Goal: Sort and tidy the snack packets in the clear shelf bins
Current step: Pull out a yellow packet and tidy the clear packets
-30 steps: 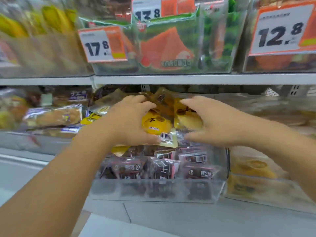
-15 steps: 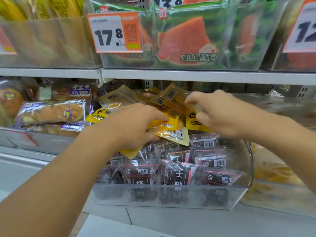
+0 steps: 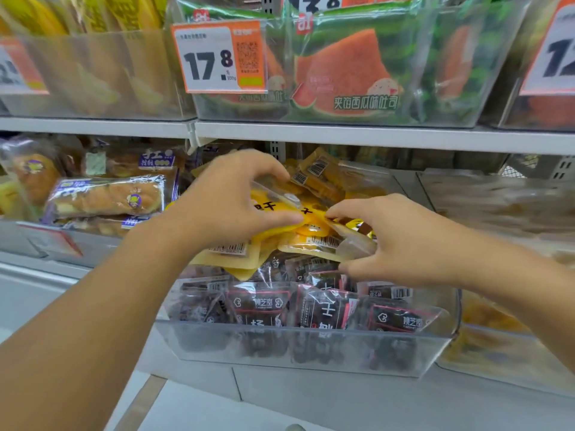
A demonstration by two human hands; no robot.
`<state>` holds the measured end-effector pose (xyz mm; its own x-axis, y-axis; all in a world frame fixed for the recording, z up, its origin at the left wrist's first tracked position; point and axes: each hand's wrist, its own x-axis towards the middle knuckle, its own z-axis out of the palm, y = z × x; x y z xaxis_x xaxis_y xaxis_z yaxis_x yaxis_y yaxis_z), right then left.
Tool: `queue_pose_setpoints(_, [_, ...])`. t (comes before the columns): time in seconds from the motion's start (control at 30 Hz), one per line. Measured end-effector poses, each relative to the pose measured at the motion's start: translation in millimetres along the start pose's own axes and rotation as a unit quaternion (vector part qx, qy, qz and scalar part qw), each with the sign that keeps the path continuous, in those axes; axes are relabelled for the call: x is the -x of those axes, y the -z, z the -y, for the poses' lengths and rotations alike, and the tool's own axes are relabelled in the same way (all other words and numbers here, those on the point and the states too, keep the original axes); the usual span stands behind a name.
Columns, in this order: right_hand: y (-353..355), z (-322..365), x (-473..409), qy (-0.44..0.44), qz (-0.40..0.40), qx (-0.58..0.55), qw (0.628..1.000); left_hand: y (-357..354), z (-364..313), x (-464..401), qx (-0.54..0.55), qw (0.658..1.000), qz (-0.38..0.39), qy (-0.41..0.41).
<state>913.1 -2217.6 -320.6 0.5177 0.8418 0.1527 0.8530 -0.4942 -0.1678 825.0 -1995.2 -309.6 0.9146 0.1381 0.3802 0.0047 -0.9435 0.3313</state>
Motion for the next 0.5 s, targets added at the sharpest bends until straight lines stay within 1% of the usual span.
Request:
queue_pose_setpoints(0.03, [1, 4, 0, -0.006, 0.0, 0.005, 1.0, 1, 7, -1, -0.033, 0.998, -0.039, 0.046])
queue_pose_setpoints(0.07, [2, 8, 0, -0.013, 0.005, 0.008, 1.0, 1, 14, -2, -0.077, 0.99, -0.048, 0.105])
queue_pose_setpoints(0.1, [2, 13, -1, -0.019, 0.011, 0.007, 1.0, -1, 20, -2, -0.109, 0.98, -0.025, 0.166])
queue_pose_setpoints(0.13, [1, 16, -2, -0.022, 0.002, 0.001, 1.0, -3, 24, -1, -0.106, 0.969, 0.007, 0.222])
queue_pose_setpoints(0.17, [1, 19, -3, -0.026, -0.019, -0.005, 0.999, -6, 25, 0, -0.074, 0.961, 0.03, 0.266])
queue_pose_setpoints(0.2, [1, 21, -4, -0.031, -0.043, -0.005, 0.999, -7, 26, -1, -0.033, 0.954, 0.034, 0.294])
queue_pose_setpoints(0.3, [3, 27, -4, -0.033, -0.118, 0.016, 0.992, -5, 24, -6, 0.042, 0.945, 0.006, 0.323])
queue_pose_setpoints(0.37, [2, 30, -3, -0.015, -0.163, 0.025, 0.986, -5, 26, -11, 0.08, 0.942, -0.003, 0.327])
queue_pose_setpoints(0.43, [-4, 32, -7, 0.008, -0.174, 0.016, 0.985, -7, 27, -11, 0.108, 0.94, -0.007, 0.323])
queue_pose_setpoints(0.5, [-13, 31, -17, 0.01, -0.162, -0.015, 0.987, -10, 24, -9, 0.116, 0.943, -0.015, 0.311])
